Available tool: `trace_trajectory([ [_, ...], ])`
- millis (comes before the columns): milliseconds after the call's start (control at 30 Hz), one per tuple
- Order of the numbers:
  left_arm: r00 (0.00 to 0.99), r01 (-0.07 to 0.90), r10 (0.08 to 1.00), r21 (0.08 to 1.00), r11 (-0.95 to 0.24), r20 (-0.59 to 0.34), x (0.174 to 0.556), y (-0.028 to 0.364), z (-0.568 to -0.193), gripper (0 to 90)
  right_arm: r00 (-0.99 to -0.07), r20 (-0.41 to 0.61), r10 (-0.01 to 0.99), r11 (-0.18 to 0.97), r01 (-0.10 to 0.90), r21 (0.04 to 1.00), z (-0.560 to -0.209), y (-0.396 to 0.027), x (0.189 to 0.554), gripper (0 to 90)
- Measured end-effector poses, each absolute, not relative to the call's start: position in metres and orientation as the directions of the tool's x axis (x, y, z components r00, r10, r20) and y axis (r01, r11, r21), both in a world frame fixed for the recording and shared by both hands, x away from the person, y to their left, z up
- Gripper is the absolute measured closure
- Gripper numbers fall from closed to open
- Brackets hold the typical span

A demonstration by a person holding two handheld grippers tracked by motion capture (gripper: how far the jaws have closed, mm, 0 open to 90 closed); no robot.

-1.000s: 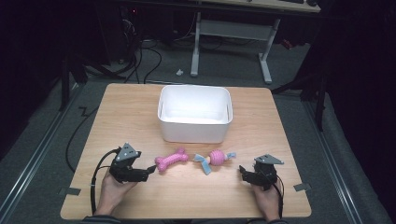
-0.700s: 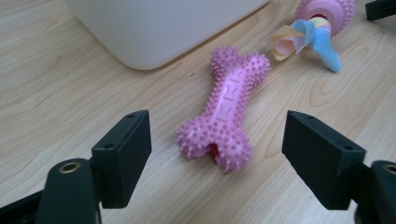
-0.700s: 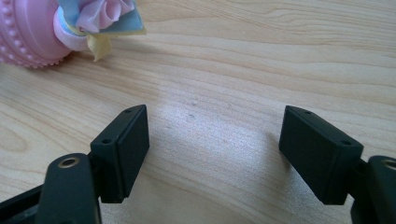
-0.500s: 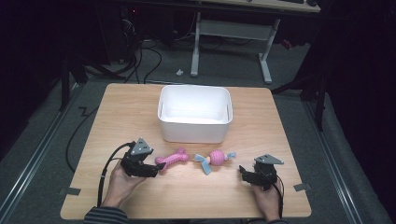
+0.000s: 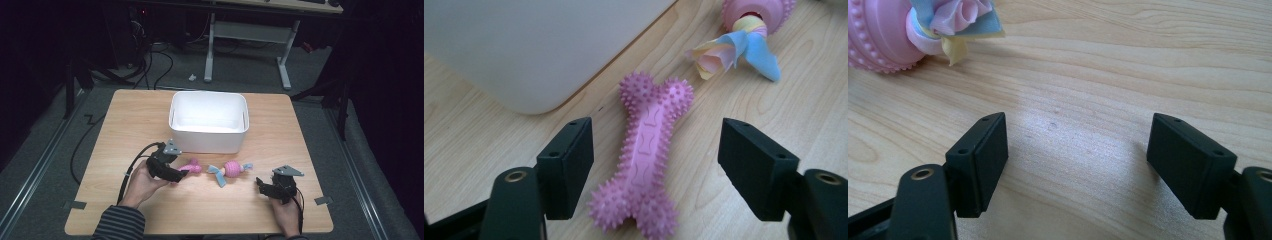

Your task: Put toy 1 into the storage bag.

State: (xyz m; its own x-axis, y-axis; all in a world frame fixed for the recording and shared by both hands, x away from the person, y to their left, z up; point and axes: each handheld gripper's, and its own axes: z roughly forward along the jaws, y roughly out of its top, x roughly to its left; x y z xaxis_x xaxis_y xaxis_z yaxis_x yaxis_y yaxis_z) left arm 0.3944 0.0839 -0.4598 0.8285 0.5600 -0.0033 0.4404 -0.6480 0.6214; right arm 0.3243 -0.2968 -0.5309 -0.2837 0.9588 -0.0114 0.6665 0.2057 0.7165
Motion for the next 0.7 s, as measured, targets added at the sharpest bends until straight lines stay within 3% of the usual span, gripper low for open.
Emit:
trace_trajectory([
  [367,0.855,0.434,0.515,0.460,-0.774,0.060,0.415,0.051,-0.476,39.0,-0.293,-0.013,0.956,0.213,0.664,0.717,-0.531,-0.297,0.324,24.5],
  [700,0.861,0.443,0.505,0.409,-0.798,0.053,0.419,0.047,-0.487,46.1,-0.299,-0.012,0.954,0.216,0.662,0.717,-0.531,-0.296,0.324,24.5],
])
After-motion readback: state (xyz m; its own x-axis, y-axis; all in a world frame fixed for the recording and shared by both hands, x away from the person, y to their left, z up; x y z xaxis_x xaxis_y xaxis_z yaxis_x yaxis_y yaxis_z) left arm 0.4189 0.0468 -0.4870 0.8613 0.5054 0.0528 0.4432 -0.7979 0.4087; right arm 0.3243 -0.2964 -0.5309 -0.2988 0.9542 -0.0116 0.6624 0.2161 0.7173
